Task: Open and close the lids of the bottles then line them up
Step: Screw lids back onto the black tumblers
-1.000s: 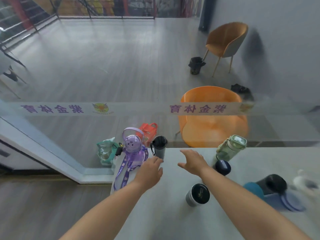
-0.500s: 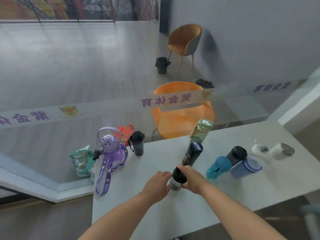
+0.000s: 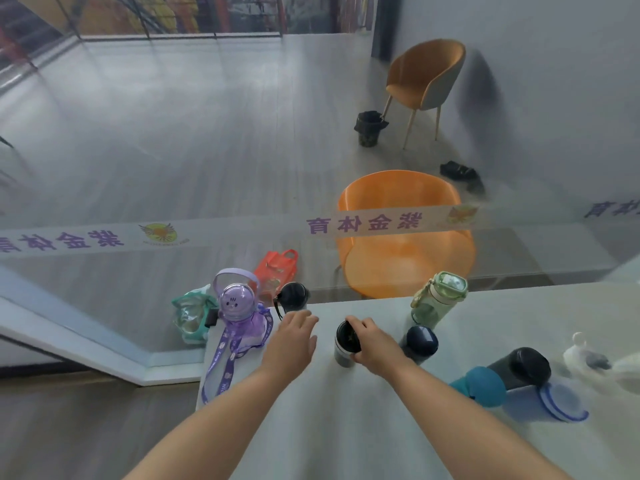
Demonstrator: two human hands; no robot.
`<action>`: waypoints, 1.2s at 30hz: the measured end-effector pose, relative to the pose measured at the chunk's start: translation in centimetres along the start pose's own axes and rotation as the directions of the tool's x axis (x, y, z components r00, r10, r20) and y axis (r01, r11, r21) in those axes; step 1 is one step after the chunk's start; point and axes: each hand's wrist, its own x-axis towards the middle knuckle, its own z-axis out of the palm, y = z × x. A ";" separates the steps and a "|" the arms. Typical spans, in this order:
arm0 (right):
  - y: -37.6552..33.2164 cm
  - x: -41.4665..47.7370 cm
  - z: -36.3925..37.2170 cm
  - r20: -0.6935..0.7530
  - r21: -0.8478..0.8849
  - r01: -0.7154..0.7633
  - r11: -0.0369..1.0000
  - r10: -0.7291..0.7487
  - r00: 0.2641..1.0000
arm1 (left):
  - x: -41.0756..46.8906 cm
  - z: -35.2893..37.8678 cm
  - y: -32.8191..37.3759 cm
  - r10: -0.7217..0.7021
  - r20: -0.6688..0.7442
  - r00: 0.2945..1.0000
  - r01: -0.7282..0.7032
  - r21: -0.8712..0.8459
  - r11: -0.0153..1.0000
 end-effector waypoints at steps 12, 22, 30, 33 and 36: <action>1.1 9.1 -3.4 0.020 -0.019 0.054 0.998 -0.054 0.998 | 7.9 0.4 -3.3 -0.330 0.158 0.931 0.320 0.085 0.943; 1.4 10.1 -4.3 0.065 -0.021 0.062 0.998 -0.060 0.996 | 8.3 0.4 -3.9 -0.279 0.171 0.945 0.285 -0.010 0.959; 1.2 9.7 -4.2 0.075 -0.053 0.062 0.997 -0.058 0.995 | 8.5 0.2 -4.2 -0.230 0.205 0.951 0.235 -0.002 0.972; 1.2 9.7 -4.2 0.073 -0.061 0.057 0.996 -0.053 0.996 | 8.5 0.2 -4.2 -0.222 0.203 0.954 0.225 0.011 0.974; 1.1 9.6 -4.3 0.079 -0.066 0.052 0.996 -0.047 0.996 | 8.4 0.2 -4.1 -0.218 0.191 0.957 0.216 0.029 0.976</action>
